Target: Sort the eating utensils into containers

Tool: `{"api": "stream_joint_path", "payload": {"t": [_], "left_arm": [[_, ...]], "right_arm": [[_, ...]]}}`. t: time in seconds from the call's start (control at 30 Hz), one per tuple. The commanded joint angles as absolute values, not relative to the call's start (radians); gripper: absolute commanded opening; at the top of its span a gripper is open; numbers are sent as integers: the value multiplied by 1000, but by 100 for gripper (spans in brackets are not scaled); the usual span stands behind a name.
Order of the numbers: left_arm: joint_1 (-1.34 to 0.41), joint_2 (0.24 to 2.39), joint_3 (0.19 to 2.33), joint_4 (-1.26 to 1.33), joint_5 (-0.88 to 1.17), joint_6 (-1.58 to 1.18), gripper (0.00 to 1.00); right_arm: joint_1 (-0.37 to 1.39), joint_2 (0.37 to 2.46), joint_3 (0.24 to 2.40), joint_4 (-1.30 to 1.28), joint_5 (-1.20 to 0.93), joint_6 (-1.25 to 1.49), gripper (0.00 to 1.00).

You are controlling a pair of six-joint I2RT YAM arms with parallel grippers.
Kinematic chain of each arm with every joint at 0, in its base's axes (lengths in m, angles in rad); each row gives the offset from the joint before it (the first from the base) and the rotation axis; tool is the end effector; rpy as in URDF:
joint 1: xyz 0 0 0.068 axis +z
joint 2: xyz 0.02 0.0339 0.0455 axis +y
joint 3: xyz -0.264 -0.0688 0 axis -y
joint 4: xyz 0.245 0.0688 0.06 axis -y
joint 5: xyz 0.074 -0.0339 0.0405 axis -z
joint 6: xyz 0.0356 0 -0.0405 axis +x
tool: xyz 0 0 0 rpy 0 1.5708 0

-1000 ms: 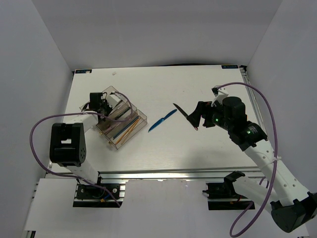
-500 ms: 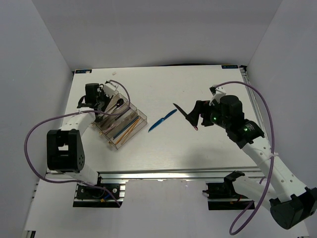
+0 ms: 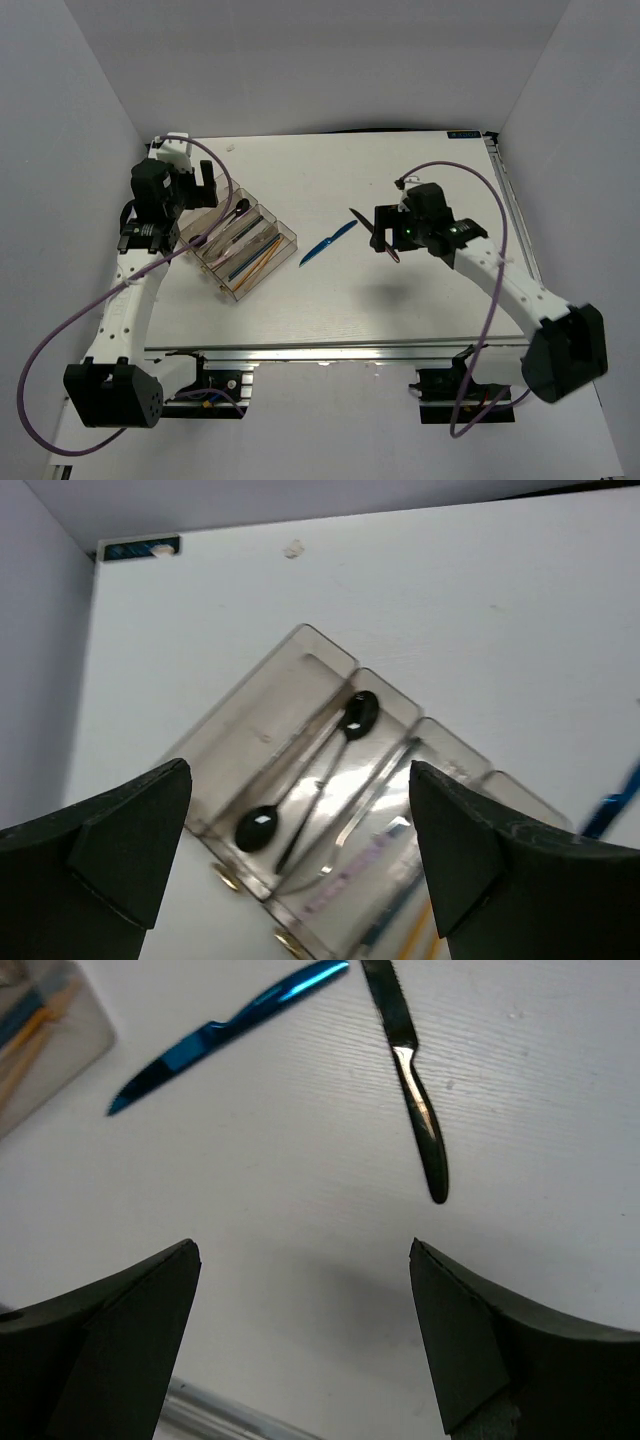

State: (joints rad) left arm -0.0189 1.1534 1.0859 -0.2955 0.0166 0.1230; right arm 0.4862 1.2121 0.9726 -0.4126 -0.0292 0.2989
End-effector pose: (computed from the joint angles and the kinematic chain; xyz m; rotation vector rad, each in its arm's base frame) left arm 0.2639 -0.0056 0.3593 0.1482 1.9284 0.0534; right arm 0.2353 0.1255 0.2944 -0.2278 2.2510 0.4586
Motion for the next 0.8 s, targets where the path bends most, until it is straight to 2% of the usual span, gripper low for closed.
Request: {"api": "stream_joint_path", "payload": {"t": [0.0,0.1,0.2,0.4,0.53,0.63,0.73,0.77], "left_arm": [[-15,1108,1045,-495,115,-208,98],[-15,991,941,-442,213,-342,98],[-15,910,893,-494,273,-384,98],[-15,900,948,-790,69,-400,98],[-15,848,946,-848,-93,-469,98],[-15,793,945,-856,-136,-459,98],[-15,766,951,-862,-144,-428,98],[-15,761,951,-859,-124,-417,98]], "right_arm": [[482,1372,1053,-448,106,207,89],[460,1550,1148,-547,153,166,89],[445,1676,1215,-598,143,123,87],[440,1853,1402,-675,130,75,84],[437,1957,1500,-736,104,54,76],[437,2019,1522,-767,124,51,73],[434,2051,1497,-779,123,45,64],[433,2055,1483,-775,115,44,57]]}}
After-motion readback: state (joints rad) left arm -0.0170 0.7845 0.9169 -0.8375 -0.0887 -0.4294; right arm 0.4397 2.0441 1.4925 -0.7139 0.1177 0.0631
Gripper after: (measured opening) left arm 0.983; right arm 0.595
